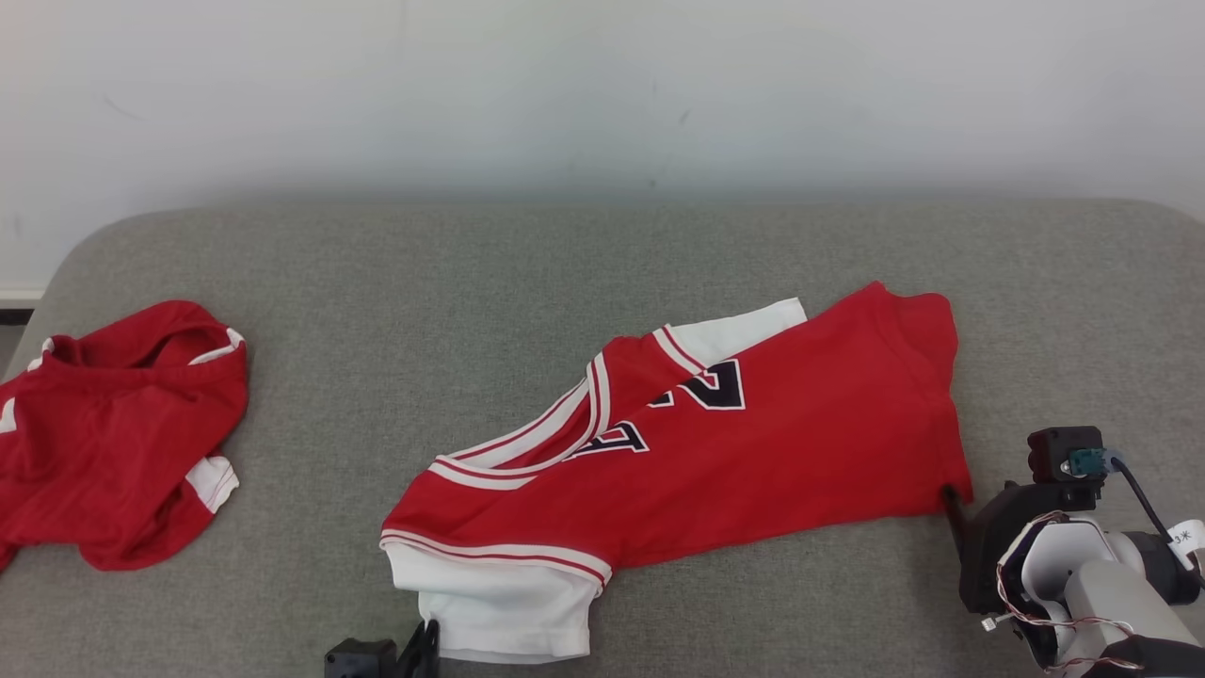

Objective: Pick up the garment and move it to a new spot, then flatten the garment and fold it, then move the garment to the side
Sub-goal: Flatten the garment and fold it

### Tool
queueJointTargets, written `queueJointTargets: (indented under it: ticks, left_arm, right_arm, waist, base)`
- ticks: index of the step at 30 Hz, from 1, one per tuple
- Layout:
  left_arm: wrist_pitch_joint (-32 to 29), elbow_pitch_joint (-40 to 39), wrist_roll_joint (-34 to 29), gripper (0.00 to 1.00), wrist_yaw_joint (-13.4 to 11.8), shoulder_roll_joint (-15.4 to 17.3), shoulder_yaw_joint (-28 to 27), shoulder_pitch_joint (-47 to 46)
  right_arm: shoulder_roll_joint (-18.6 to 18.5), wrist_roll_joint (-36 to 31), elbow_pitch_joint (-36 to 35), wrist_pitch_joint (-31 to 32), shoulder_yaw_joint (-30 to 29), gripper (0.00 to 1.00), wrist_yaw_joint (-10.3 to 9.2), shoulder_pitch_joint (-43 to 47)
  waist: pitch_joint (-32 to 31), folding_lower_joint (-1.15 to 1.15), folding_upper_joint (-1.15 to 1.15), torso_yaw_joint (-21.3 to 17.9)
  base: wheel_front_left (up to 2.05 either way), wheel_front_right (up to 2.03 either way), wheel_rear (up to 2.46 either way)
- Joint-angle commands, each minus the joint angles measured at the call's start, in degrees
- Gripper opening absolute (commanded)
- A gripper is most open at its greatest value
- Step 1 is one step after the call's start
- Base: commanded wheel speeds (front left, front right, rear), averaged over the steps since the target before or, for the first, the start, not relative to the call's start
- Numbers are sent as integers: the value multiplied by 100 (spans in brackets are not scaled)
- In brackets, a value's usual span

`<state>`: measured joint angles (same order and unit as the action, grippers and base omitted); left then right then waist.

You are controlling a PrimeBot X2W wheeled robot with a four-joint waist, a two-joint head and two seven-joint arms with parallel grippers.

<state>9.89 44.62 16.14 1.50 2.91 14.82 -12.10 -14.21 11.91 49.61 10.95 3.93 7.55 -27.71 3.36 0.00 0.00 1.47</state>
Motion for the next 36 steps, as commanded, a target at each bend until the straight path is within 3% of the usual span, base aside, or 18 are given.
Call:
queueJointTargets:
  ticks: [1,8,9,10,11,12,13,19,24,29,36]
  left_arm:
    - [-34,77,-15,0,-3,-4,29,-24]
    - [40,61,-18,0,-26,-1,110,-129]
    - [38,59,-15,0,-29,4,117,-143]
    - [46,60,-12,0,-36,11,122,-154]
    - [48,62,-5,0,-46,21,122,-163]
    - [45,64,4,0,-54,29,121,-166]
    - [55,73,23,0,-64,47,119,-170]
    - [209,-57,75,0,-67,63,97,-236]
    - [383,-549,387,0,37,54,-144,-385]
    - [347,-1344,755,0,208,127,-431,-620]
    - [-325,-2391,1366,0,357,356,-769,-1367]
  right_arm:
    - [5,-27,59,-46,-20,100,-13,-52]
    - [108,1,536,-124,-88,98,-13,-301]
    - [127,15,598,-112,-59,75,-13,-315]
    - [142,30,653,-117,-36,62,-13,-334]
    - [149,36,698,-125,-19,30,-14,-353]
    - [155,45,749,-133,-2,4,-14,-368]
    - [171,71,843,-115,37,0,-14,-393]
    - [184,186,804,-413,108,0,-14,-495]
    - [244,649,450,-671,143,0,-14,-559]
    - [194,1434,-410,-728,342,0,-13,-574]
    - [-145,2266,-1866,-548,849,0,-13,-673]
  waist:
    - [48,0,0,49]
    - [198,0,0,164]
    - [213,0,0,172]
    - [224,0,0,176]
    - [236,0,0,177]
    - [243,0,0,176]
    - [250,0,0,167]
    - [195,0,0,101]
    - [49,0,0,30]
    - [-114,0,0,-62]
    - [-192,0,0,-276]
  base:
    - [0,0,0]
    - [0,0,0]
    - [0,0,0]
    - [0,0,0]
    - [0,0,0]
    - [0,0,0]
    - [0,0,0]
    - [0,0,0]
    - [0,0,0]
    - [0,0,0]
    - [0,0,0]
